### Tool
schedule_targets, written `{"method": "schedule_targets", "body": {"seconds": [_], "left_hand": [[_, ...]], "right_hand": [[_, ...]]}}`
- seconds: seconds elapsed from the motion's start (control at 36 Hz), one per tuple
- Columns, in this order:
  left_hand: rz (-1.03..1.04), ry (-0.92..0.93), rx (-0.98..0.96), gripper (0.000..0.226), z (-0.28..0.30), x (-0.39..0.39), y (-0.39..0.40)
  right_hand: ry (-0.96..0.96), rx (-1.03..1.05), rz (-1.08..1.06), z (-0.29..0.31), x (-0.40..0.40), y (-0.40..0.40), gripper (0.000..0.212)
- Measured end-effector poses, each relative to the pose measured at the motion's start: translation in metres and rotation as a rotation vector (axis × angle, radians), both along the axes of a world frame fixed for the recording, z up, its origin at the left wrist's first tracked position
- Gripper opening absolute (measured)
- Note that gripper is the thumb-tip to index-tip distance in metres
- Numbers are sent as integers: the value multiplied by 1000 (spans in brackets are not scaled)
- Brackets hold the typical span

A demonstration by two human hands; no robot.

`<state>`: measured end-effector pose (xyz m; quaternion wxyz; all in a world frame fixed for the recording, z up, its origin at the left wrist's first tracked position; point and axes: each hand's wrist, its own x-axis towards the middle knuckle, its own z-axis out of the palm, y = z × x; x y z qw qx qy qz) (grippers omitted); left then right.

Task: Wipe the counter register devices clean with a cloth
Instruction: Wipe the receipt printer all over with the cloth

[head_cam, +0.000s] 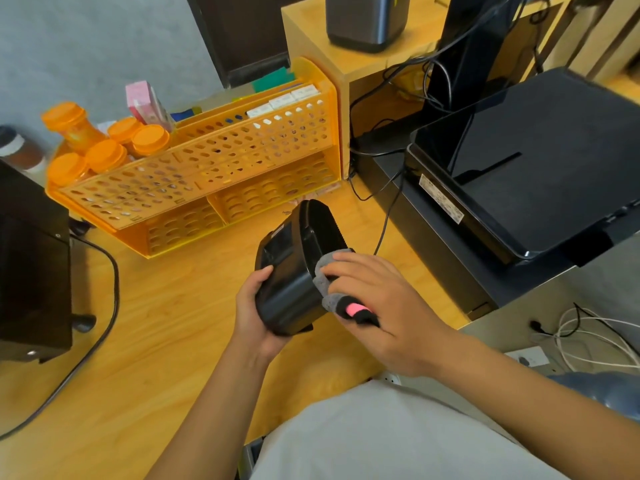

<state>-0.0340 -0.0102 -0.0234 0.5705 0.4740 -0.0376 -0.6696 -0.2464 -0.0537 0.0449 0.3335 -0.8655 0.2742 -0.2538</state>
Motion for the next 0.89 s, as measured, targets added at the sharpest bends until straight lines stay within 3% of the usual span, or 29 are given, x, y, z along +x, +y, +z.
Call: {"method": "schedule_targets", "body": {"seconds": [0.11, 0.19, 0.28, 0.33, 0.42, 0.44, 0.53, 0.61, 0.69, 0.81, 0.89], "left_hand": [[16, 17, 11, 53, -3, -1, 0], [29, -32, 28, 49, -2, -2, -1], [64, -98, 32, 49, 3, -3, -2], [113, -137, 44, 64, 7, -6, -4], [201, -195, 29, 78, 12, -12, -7], [225, -199, 14, 78, 13, -14, -8], [263, -153, -28, 73, 19, -22, -12], [317, -99, -78, 63, 28, -33, -20], [339, -72, -144, 67, 37, -44, -28], [290, -114, -210, 70, 40, -60, -28], [258, -131, -217, 73, 40, -64, -27]], "right_hand": [[-62, 104, 90, 1, -10, -4, 15], [-239, 472, 11, 3, -17, -9, 23], [-549, 953, -286, 4, -20, -16, 36], [-637, 1123, -592, 1, -21, -23, 41], [-666, 1168, -775, -7, -24, -29, 30], [-663, 1170, -753, -9, -24, -28, 26], [-621, 1217, -619, -13, -20, -20, 44], [-622, 1319, -514, -18, -10, -19, 42], [-495, 1317, -467, -20, 3, -20, 49], [-521, 1294, -282, -20, 16, -23, 13], [-533, 1243, -221, -23, 15, -22, 19]]}}
